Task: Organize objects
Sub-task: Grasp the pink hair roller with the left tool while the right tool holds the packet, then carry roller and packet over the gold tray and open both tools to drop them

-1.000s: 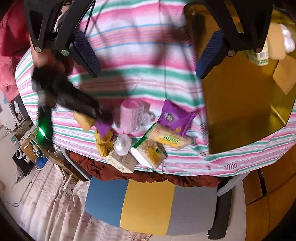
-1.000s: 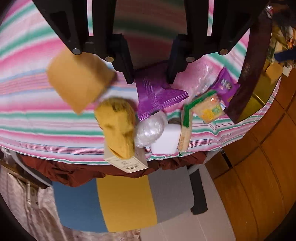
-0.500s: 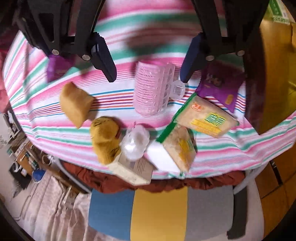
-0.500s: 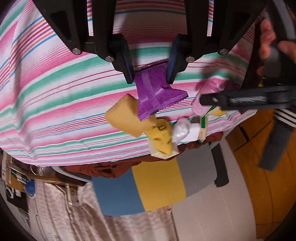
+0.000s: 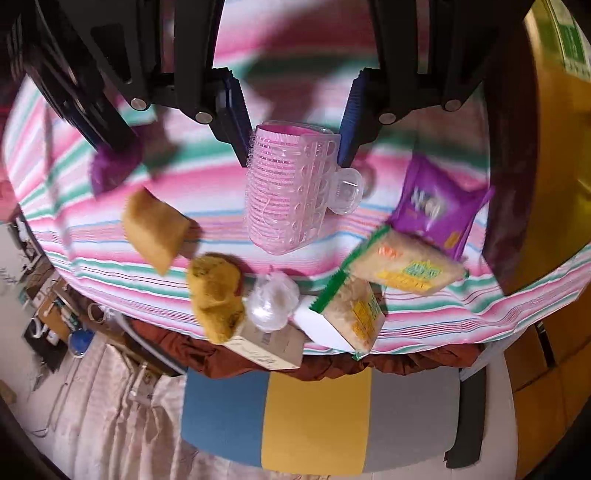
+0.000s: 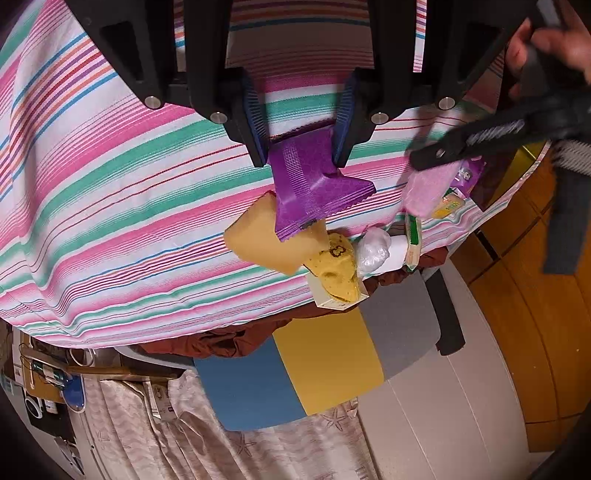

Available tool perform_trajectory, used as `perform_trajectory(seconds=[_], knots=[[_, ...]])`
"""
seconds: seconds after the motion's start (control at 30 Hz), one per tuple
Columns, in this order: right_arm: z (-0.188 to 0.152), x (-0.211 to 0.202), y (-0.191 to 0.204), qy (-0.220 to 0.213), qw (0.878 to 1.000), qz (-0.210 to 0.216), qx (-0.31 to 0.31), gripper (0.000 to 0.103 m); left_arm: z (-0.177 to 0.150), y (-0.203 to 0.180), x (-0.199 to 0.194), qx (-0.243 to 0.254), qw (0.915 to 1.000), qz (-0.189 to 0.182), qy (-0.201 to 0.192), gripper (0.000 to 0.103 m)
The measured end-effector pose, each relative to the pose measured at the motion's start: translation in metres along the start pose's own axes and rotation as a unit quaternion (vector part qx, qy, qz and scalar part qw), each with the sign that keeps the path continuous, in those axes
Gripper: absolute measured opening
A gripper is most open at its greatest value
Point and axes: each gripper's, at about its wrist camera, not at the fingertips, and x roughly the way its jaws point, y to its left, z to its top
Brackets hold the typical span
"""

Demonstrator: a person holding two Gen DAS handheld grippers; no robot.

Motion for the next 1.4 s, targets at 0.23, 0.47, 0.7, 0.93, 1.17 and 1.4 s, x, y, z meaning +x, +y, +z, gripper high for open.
perform_trajectory(seconds=[0.23, 0.47, 0.7, 0.93, 1.17, 1.4], knots=[[-0.004, -0.004, 0.004, -0.003, 1.000, -0.015, -0.009, 0.036, -0.029, 0.002, -0.041, -0.003, 0.9990, -0.044, -0.007, 0.046], [-0.009, -0.014, 0.012, -0.002, 0.999, -0.035, -0.017, 0.036, -0.044, 0.018, -0.089, -0.002, 0.9967, -0.070, -0.040, 0.046], [-0.009, -0.041, 0.058, -0.013, 0.999, 0.024, -0.025, 0.036, -0.049, 0.071, -0.129, -0.047, 0.9938, -0.068, -0.074, 0.046], [-0.009, -0.064, 0.144, -0.011, 0.989, 0.132, -0.068, 0.036, -0.053, 0.147, -0.159, -0.110, 0.9881, -0.018, -0.106, 0.046], [-0.030, -0.055, 0.225, 0.040, 0.972, 0.183, -0.141, 0.036, -0.057, 0.231, -0.156, -0.174, 0.9790, 0.052, -0.093, 0.046], [-0.052, -0.037, 0.256, 0.090, 0.965, 0.170, -0.176, 0.036, -0.067, 0.269, -0.137, -0.199, 0.9754, 0.070, -0.064, 0.046]])
